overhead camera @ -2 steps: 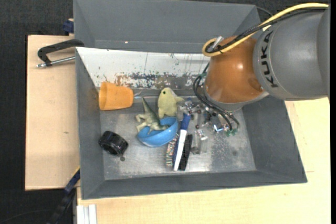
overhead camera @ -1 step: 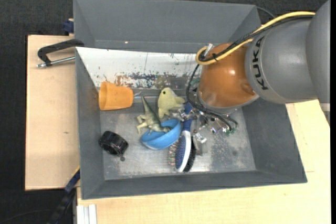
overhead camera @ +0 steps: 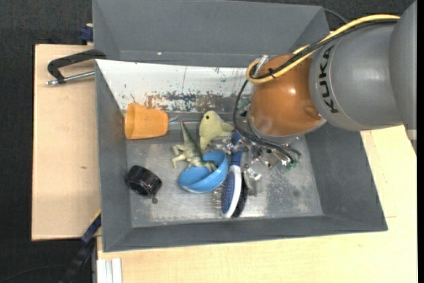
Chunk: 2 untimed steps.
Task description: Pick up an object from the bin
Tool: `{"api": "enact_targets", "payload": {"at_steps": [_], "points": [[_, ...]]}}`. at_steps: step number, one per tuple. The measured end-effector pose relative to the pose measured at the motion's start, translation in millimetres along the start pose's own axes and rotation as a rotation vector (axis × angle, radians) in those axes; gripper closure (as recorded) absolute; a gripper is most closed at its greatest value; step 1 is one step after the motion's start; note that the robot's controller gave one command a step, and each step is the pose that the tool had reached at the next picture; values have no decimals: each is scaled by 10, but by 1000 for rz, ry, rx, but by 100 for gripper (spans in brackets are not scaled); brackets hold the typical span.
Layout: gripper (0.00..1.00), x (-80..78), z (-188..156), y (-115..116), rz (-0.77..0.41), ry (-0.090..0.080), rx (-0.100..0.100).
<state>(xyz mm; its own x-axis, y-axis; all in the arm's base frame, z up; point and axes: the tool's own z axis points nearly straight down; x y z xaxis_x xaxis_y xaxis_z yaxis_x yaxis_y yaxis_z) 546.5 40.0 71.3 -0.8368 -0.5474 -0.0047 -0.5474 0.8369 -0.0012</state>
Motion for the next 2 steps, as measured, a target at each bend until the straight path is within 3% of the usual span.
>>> {"api": "enact_targets", "payload": {"at_steps": [1, 2], "points": [[100, 9, 9, 4, -1, 3, -1], [100, 26, -1501, -8, 6, -7, 5]]}}
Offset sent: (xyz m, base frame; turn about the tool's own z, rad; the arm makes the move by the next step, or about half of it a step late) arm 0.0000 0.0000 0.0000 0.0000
